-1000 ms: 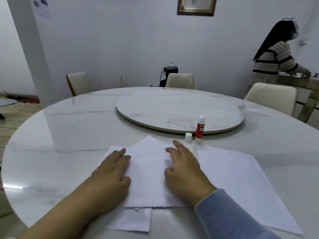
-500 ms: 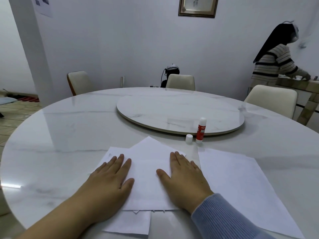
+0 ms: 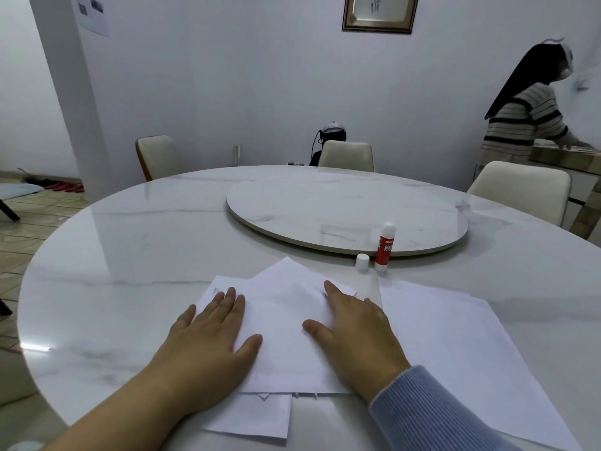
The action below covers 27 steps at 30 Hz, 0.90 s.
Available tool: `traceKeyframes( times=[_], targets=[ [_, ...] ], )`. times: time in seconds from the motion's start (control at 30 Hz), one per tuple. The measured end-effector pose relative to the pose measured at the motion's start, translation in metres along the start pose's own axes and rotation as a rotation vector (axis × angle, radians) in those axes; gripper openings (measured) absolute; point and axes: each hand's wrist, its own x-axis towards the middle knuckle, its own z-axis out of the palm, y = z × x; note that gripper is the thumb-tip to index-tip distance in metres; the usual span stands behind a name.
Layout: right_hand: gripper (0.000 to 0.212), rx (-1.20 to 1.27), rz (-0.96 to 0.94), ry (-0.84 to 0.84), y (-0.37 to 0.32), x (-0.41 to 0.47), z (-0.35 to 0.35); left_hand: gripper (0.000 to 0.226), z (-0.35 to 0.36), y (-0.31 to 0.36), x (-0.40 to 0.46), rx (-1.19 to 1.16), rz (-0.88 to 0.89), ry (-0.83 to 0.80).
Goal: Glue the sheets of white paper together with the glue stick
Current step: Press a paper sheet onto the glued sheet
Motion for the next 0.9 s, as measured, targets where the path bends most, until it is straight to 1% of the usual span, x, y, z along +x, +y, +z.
traceKeyframes(
  times=[0.13, 0.23, 0.33, 0.4, 0.43, 0.5, 0.6, 0.63, 0.7, 0.77, 0.83, 0.87, 0.9],
  targets=[
    [0.067, 0.115, -0.031, 0.114, 0.000, -0.003, -0.005, 0.068, 0.001, 0.000, 0.001, -0.014, -0.003, 0.015],
    [0.063, 0.248, -0.053, 0.162, 0.002, -0.003, -0.002, 0.070, 0.001, 0.000, 0.000, -0.024, -0.018, 0.027],
    [0.059, 0.357, -0.108, 0.286, 0.005, -0.002, -0.002, 0.071, -0.001, 0.002, -0.001, -0.047, -0.040, 0.041],
    [0.061, 0.500, -0.069, 0.377, 0.006, 0.000, -0.005, 0.073, -0.002, 0.002, -0.001, -0.075, -0.055, 0.056],
    [0.063, 0.577, -0.036, 0.393, 0.007, 0.001, -0.008, 0.075, -0.002, 0.003, -0.002, -0.100, -0.068, 0.063],
    [0.065, 0.675, -0.012, 0.343, 0.011, 0.001, -0.012, 0.080, -0.004, 0.003, -0.002, -0.161, -0.093, 0.080],
    [0.071, 0.732, -0.063, 0.133, 0.015, -0.001, -0.018, 0.085, -0.005, 0.003, -0.002, -0.222, -0.123, 0.111],
    [0.077, 0.691, -0.090, 0.068, 0.015, -0.002, -0.021, 0.086, -0.005, 0.003, -0.002, -0.233, -0.127, 0.121],
    [0.091, 0.525, -0.130, -0.022, 0.015, -0.004, -0.026, 0.087, -0.005, 0.003, -0.002, -0.250, -0.126, 0.136],
    [0.096, 0.355, -0.142, -0.045, 0.015, -0.004, -0.030, 0.087, -0.004, 0.003, -0.002, -0.267, -0.127, 0.145],
    [0.089, 0.353, -0.148, -0.031, 0.016, -0.003, -0.031, 0.086, -0.003, 0.001, 0.000, -0.323, -0.127, 0.174],
    [0.078, 0.422, -0.143, -0.008, 0.017, -0.001, -0.032, 0.082, -0.003, 0.000, 0.001, -0.388, -0.130, 0.204],
    [0.063, 0.520, -0.126, 0.028, 0.019, 0.000, -0.034, 0.077, -0.004, -0.002, 0.003, -0.476, -0.140, 0.242]
  ],
)
